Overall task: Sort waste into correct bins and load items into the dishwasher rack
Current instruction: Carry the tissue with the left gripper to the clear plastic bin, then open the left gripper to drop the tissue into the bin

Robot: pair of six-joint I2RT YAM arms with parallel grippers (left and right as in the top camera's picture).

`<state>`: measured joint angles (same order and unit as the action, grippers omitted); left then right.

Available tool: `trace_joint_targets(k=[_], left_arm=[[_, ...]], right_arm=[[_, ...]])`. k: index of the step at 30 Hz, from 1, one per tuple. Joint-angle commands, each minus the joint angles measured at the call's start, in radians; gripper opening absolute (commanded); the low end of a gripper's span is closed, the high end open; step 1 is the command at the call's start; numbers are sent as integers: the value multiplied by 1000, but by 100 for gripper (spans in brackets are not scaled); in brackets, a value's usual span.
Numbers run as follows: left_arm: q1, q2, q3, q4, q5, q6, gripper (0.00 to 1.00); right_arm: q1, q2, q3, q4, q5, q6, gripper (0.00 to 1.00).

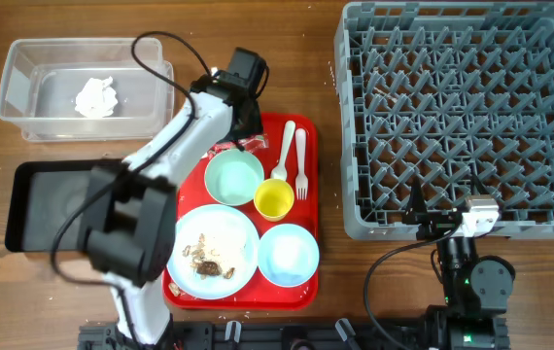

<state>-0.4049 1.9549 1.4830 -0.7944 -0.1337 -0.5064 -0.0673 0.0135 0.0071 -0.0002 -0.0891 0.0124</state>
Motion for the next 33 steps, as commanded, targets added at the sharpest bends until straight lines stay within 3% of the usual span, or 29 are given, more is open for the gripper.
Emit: trace_joint_targets(k=[1,6,10,12,20,24,25,26,27,28,29,33], left_arm=[[-3,-206,11,1,-20,-25,4],[-2,-320,11,1,-61,-26,4],[11,-372,11,17,-239,-26,4],[40,-380,11,32,-260,-25,4],[298,-354,11,210,-298,-26,4],[430,-293,11,284,-241,-25,5],[456,-277,11,288,-193,-25,9],[478,-260,11,282,-141,-25,20],[491,-252,11,274,-109,-25,45],[504,-239,11,262,-62,-25,88],[511,-232,11,253,-26,-25,100],[504,-223,11,246,60,21,100]], right_arm=[[-4,-9,-2,3,6,-12,100],[-4,-9,-2,3,6,-12,100],[-4,-9,-2,3,6,-12,100],[-4,-9,-2,3,6,-12,100],[-4,-9,-2,3,6,-12,100],[-4,-9,-2,3,6,-12,100],[-4,-9,-2,3,6,-12,100],[-4,-9,-2,3,6,-12,100],[-4,-9,-2,3,6,-12,100],[-4,-9,-2,3,6,-12,100],[-4,-9,-2,3,6,-12,100],[-4,-9,-2,3,6,-12,100]])
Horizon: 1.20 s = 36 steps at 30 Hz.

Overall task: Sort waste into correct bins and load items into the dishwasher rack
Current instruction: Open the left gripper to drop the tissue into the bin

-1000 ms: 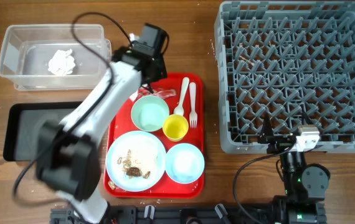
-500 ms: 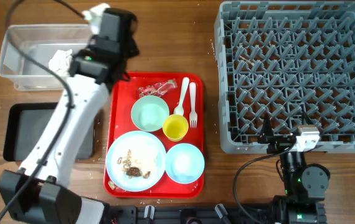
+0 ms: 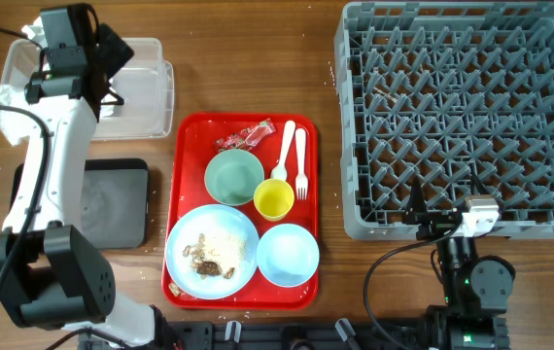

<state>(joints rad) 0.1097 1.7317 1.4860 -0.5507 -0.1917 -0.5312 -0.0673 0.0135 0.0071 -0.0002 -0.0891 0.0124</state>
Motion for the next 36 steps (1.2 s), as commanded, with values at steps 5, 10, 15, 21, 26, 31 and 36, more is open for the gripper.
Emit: trace_joint_targets(k=[5,10,15,21,26,31,36], left_arm=[[-71,0,8,-15,121,133,94],[-149,0,8,-47,117,136,82],[-121,-27,8,-80,-4,33,44],[47,-71,8,-203,46,-199,60],[166,-71,8,-307,52,-331,68],[270,-60,5,-347,40,-450,76],[347,-42,5,-290,-20,-442,72]], right_arm=[[-4,-9,-2,3,6,-12,100],[-4,-9,-2,3,6,-12,100],[-4,-9,-2,3,6,-12,100],[-4,-9,-2,3,6,-12,100],[-4,-9,-2,3,6,-12,100],[-4,-9,-2,3,6,-12,100],[-4,-9,-2,3,6,-12,100]])
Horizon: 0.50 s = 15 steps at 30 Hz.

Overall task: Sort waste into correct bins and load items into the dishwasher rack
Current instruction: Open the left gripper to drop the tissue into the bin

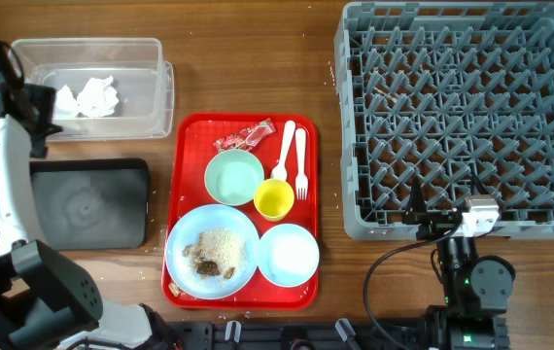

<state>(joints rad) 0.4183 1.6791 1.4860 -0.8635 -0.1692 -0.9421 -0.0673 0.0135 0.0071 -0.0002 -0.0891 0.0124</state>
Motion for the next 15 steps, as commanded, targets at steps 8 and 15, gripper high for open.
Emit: trace_joint_targets(k=[8,15], left_arm=[[71,104,5,158,-44,21,62],[73,167,5,238,-49,22,59]], right_arm=[[-4,-9,-2,3,6,-12,100],[-4,-9,-2,3,6,-12,100]])
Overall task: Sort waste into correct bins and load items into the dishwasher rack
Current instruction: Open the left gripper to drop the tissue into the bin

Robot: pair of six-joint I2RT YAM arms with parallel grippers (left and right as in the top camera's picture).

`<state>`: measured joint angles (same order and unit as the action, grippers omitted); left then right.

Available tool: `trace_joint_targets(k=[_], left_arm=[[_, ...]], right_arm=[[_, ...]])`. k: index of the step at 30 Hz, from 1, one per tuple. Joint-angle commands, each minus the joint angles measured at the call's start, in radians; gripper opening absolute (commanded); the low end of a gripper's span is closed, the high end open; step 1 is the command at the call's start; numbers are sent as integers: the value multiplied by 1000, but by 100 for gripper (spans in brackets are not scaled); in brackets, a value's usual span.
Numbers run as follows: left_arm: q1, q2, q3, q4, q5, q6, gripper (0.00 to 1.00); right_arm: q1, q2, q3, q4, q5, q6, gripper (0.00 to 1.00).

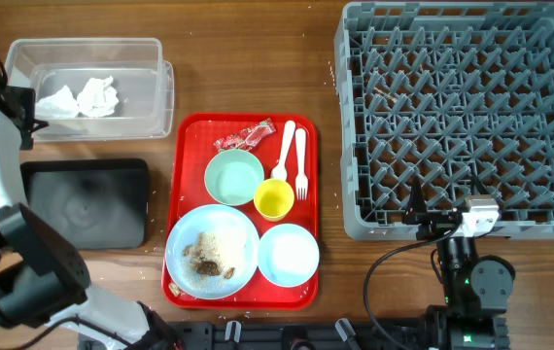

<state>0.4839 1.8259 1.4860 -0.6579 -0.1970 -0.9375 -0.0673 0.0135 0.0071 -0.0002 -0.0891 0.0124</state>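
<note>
A red tray (pixel 185 146) carries a red wrapper (pixel 245 136), a mint bowl (pixel 234 178), a yellow cup (pixel 274 199), a white spoon (pixel 285 148), a white fork (pixel 300 165), a plate (pixel 212 251) with food scraps and a pale blue bowl (pixel 289 255). The grey dishwasher rack (pixel 462 117) stands at the right. A clear bin (pixel 146 92) holds two crumpled white papers (pixel 83 97). My left gripper (pixel 22 117) sits at the bin's left end, apparently open and empty. The right gripper (pixel 421 209) rests shut by the rack's front edge.
A black bin (pixel 87 202) lies left of the tray, below the clear bin. The left arm runs down the table's left edge. The right arm's base and its cables sit in front of the rack, at the bottom right.
My left gripper has drawn a little further left, from over the clear bin's left end to its outer edge. Everything on the tray and in the bins stays put.
My left gripper was first over the top of the tray, near the wrapper, with one white paper in the clear bin. Then it was above that bin. After that it stood at the bin's left end, and two papers lie there now. The right arm never moved.
</note>
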Motion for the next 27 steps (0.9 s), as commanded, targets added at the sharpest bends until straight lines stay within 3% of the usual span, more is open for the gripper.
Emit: trace_joint_targets(k=[1,6,14,24,27], left_arm=[[7,21,5,44,-21,17,56],[7,23,5,76,-21,17,41],[7,89,5,84,-21,17,45],[7,89,5,117,-21,62,27],[7,89,6,117,-21,70,17]], right_arm=[[-4,-9,-2,3,6,-12,100],[-4,-9,-2,3,6,-13,100],[-4,-9,-2,3,6,-12,100],[-4,-9,-2,3,6,-12,100],[-4,-9,-2,3,6,-12,100]])
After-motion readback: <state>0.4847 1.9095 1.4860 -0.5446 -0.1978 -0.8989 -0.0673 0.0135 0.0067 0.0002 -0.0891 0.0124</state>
